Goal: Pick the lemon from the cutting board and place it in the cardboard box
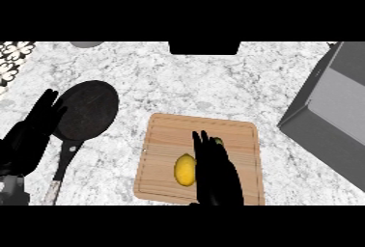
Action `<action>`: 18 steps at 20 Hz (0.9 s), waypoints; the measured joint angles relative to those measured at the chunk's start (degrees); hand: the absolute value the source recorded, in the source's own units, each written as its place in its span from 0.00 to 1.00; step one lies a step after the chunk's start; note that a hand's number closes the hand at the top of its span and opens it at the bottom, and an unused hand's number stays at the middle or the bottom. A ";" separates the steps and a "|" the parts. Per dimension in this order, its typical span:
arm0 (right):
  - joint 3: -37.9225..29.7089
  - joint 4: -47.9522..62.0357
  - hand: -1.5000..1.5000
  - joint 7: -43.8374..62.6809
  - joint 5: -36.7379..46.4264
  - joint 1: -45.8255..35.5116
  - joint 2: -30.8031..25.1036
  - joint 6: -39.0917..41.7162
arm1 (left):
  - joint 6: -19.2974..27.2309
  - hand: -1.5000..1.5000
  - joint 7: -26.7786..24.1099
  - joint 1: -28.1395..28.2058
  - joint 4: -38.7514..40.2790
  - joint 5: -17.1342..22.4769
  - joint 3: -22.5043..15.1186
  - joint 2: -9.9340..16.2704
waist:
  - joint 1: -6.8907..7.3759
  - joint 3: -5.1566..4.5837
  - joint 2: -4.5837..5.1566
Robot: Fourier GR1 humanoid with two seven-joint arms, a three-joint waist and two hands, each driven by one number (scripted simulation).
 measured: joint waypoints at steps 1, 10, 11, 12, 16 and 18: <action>-0.08 -0.10 0.00 0.24 -0.53 -0.59 0.04 0.13 | -0.21 0.50 -0.40 0.09 0.36 -0.25 -0.09 -0.32 | -0.07 0.01 0.01; 0.55 5.05 0.00 -0.95 -1.57 -5.30 0.34 -1.19 | -0.95 0.50 -0.71 1.53 -0.39 -1.47 0.68 -1.57 | -0.13 0.04 -0.03; 0.61 5.05 0.00 -0.63 -1.81 -6.00 0.32 -1.09 | -0.58 0.50 -0.27 1.34 -0.78 -1.85 0.49 -1.77 | -0.15 0.04 -0.03; 0.71 5.41 0.00 -0.52 -1.94 -6.43 0.33 -1.08 | -0.58 0.50 -0.19 0.91 -0.63 -1.96 0.55 -1.94 | -0.19 0.04 -0.03; 0.61 8.34 0.00 -0.42 -2.73 -8.13 0.33 -1.15 | -1.20 0.50 0.18 0.52 -0.25 -1.90 1.06 -2.06 | -0.13 0.03 -0.01; 0.49 10.05 0.00 -0.38 -3.44 -9.05 0.32 -1.30 | -1.38 0.50 0.53 -0.03 -0.10 -1.98 1.13 -2.15 | -0.09 0.03 0.01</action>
